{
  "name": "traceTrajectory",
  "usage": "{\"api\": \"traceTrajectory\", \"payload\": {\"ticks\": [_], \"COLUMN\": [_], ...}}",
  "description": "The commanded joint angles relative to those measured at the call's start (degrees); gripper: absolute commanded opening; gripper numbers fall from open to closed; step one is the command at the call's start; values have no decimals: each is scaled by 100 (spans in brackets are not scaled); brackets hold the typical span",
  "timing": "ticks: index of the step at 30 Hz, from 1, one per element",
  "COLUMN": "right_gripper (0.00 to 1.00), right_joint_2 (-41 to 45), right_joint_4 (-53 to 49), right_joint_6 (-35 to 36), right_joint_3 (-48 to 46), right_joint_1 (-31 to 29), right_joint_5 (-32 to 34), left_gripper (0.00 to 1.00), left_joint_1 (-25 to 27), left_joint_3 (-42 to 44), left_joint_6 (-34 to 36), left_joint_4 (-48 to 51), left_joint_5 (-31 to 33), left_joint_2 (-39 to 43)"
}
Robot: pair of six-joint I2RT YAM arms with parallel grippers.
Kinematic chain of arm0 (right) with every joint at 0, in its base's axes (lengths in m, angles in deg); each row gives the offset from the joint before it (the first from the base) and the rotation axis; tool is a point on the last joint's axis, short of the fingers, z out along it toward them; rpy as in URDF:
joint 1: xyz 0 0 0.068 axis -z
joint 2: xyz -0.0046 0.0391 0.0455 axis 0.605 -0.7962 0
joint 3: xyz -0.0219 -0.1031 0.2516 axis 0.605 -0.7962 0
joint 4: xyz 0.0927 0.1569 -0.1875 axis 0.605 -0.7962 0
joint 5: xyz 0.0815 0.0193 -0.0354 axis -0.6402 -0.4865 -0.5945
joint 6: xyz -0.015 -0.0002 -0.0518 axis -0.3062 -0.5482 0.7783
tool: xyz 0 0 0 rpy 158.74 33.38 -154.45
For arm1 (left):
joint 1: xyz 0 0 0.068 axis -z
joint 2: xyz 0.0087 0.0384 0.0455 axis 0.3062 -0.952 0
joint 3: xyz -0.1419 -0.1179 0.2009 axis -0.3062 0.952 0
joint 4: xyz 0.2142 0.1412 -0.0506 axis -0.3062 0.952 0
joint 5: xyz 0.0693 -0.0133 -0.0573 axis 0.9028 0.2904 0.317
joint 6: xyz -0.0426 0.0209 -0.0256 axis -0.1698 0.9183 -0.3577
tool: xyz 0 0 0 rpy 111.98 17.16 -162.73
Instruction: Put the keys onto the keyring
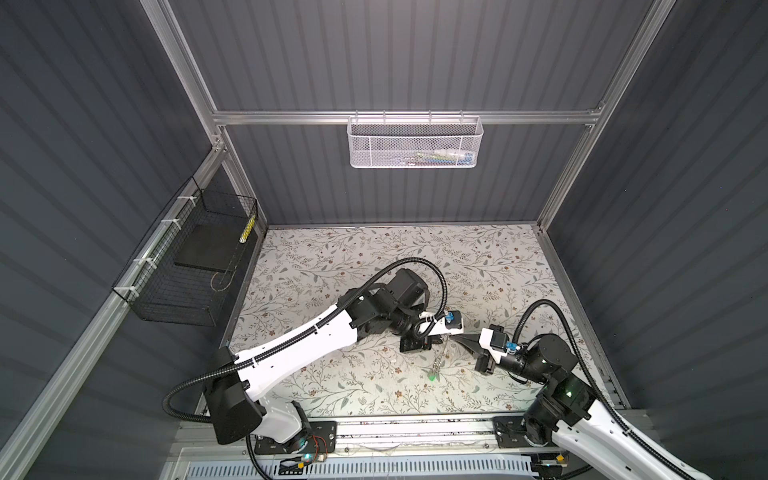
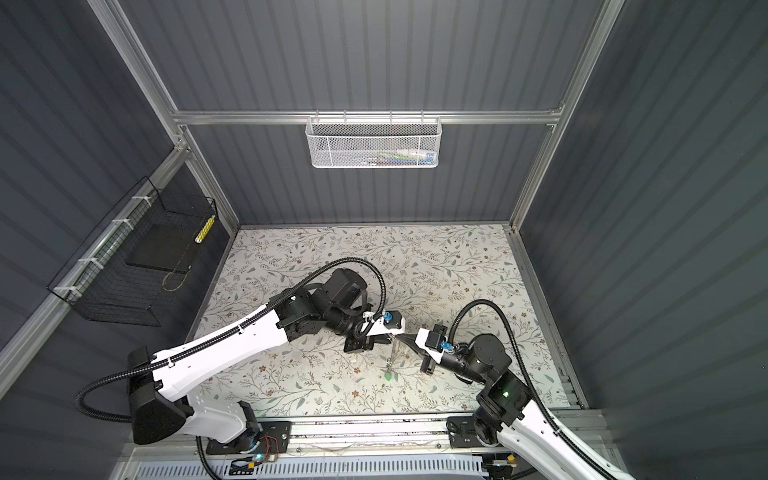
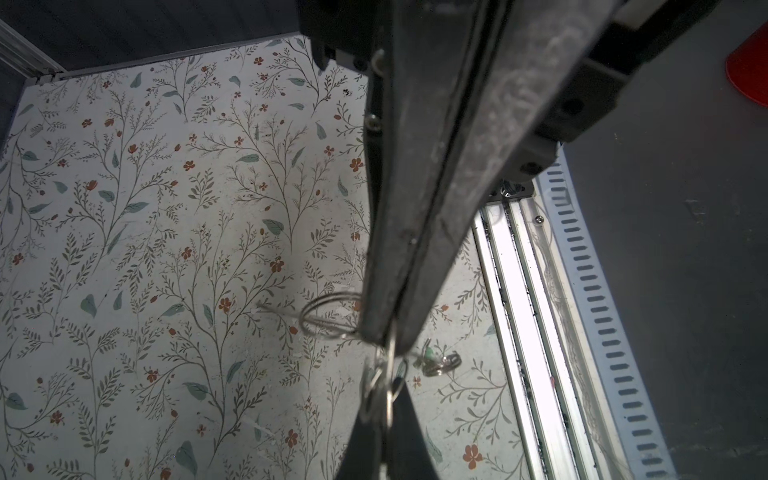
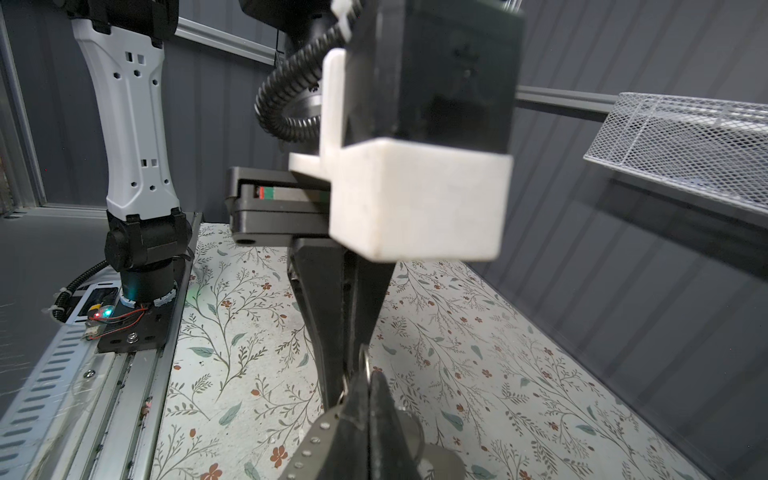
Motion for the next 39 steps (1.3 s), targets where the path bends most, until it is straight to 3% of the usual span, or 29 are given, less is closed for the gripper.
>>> {"api": "traceTrajectory", "payload": {"ticks": [1,4,7,11,19,33,39], "right_gripper": [0,0,0,0,0,0,0], "right_joint_2": [0,-19,-35,-62,-202,-284,-373], "right_joint_4": [487,552,546,552,687,774,826], "right_joint_6": [-119,-149,-150,-154,-223,-280,-304], "right_joint_3": [-22,-66,-75,-75,-49,4,22], "right_joint_1": [34,49,72,85,125,135,131], "right_joint_5": [-49,-57,-83,-114,-270,-438,-518], "left_gripper": [0,3,28,35,30,21,8], "left_joint_1": [-19,-36,-69,-123,-140,-140,-136], "left_joint_3": [-25,153,504,911,1229,1103,1057], "left_joint_6": [-33,-207,-435,-599,-583,-529,-498], "left_joint_4": [-117,-425,-806,-1196,-1803,-1918,-1984], "left_joint_5": [-333,-205,138,368,281,-222,-313], "left_joint_2": [-59,123,472,956,1458,1090,997]}}
